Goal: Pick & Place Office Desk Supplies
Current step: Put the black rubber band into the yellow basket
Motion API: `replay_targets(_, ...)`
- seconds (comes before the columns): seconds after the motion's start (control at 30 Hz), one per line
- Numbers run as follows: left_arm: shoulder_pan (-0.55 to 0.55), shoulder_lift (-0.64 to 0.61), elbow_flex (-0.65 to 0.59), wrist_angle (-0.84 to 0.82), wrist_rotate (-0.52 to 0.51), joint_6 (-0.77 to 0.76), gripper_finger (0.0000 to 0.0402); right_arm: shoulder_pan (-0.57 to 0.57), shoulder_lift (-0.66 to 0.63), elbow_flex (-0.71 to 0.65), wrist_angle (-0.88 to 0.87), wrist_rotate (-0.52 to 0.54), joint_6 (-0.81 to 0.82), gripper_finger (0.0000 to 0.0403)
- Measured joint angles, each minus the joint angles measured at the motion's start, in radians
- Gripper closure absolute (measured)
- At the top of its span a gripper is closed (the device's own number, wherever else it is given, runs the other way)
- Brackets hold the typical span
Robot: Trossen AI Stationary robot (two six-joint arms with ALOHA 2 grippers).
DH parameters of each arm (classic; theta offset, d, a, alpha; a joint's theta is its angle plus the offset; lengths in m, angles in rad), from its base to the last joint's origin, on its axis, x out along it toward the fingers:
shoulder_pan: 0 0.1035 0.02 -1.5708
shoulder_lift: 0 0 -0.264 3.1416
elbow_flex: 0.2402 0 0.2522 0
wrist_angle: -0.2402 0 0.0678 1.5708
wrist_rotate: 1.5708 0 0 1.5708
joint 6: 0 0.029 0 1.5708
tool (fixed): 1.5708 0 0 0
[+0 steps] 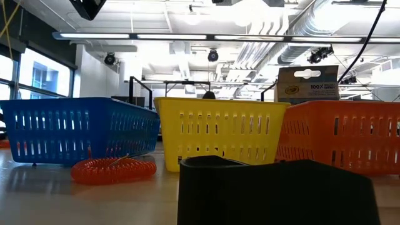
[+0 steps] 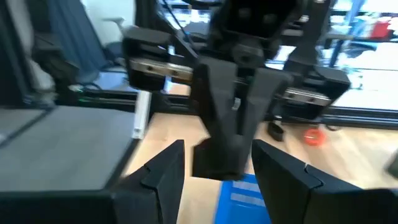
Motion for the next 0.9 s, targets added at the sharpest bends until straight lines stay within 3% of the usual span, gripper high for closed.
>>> replay_targets(0.37, 0.014, 0.000, 0.000, 0.008, 0.001, 0.012, 0.0401, -0.018, 0.000, 0.000, 0.001, -0.004, 0.004, 0.0239)
replay_targets(0.57, 0.014, 0.000, 0.000, 0.022, 0.001, 0.018, 0.0401, -0.019, 0.000, 0.000, -0.020, -0.007, 0.003, 0.0294)
replay_targets(0.8, 0.014, 0.000, 0.000, 0.022, 0.003, 0.033, 0.0401, -0.020, 0.000, 0.000, -0.024, -0.008, -0.021, 0.0386)
replay_targets(0.9, 0.014, 0.000, 0.000, 0.022, 0.005, 0.031, 0.0401, -0.018, 0.000, 0.000, -0.024, -0.006, -0.031, 0.0397)
